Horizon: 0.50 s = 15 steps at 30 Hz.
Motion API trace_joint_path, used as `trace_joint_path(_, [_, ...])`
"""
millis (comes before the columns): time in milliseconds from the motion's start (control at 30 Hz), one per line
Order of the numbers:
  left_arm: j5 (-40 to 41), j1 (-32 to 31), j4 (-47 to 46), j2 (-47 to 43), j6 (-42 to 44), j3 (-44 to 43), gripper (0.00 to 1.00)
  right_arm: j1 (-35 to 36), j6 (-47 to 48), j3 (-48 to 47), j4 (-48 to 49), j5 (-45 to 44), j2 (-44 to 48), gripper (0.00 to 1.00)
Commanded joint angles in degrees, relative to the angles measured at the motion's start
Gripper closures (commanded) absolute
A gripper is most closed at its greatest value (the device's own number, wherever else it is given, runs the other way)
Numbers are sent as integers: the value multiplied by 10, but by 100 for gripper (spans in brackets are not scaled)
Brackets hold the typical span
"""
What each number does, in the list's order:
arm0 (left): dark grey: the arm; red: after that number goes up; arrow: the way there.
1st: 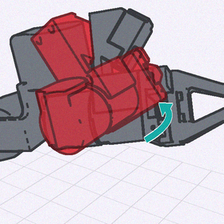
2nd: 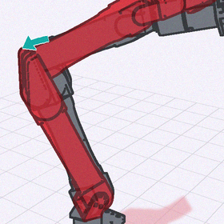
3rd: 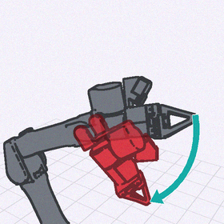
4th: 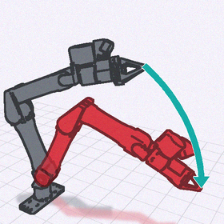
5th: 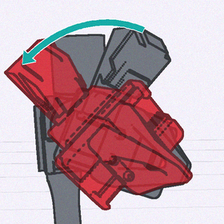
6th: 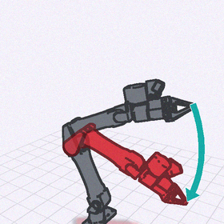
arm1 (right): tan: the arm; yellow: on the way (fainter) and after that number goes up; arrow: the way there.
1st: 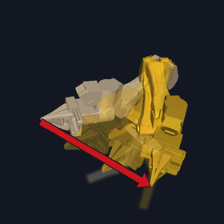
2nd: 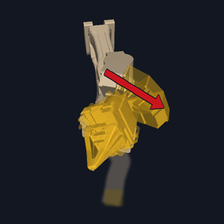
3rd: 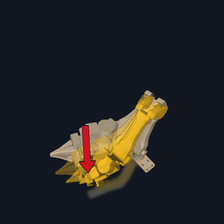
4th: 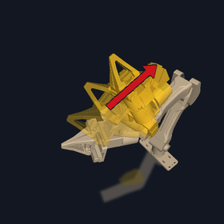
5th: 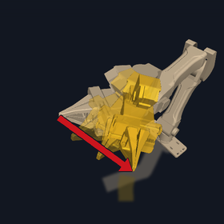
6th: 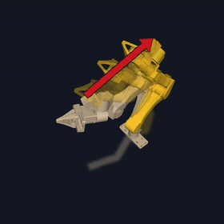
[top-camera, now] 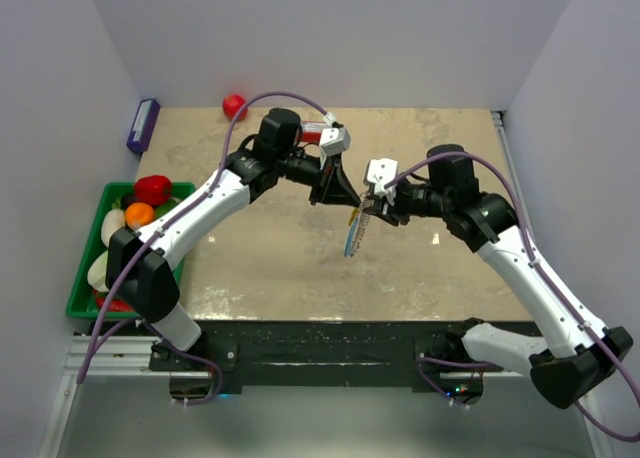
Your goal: Remove the keys from the keyring
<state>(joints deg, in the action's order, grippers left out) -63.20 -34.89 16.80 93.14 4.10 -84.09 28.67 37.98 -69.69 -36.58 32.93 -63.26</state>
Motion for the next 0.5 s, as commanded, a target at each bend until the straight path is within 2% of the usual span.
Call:
trace_joint_path(0, [-10, 1, -34, -24, -8, -9, 100, 3, -21, 6, 43, -8, -6, 67])
trace_joint_path(267, [-10, 0, -37, -24, -9, -6, 100, 3, -33, 4, 54, 12, -18, 74])
trace_joint_path(467, [-9, 0, -39, -24, -9, -5, 100, 3, -31, 11, 57, 15, -19, 92])
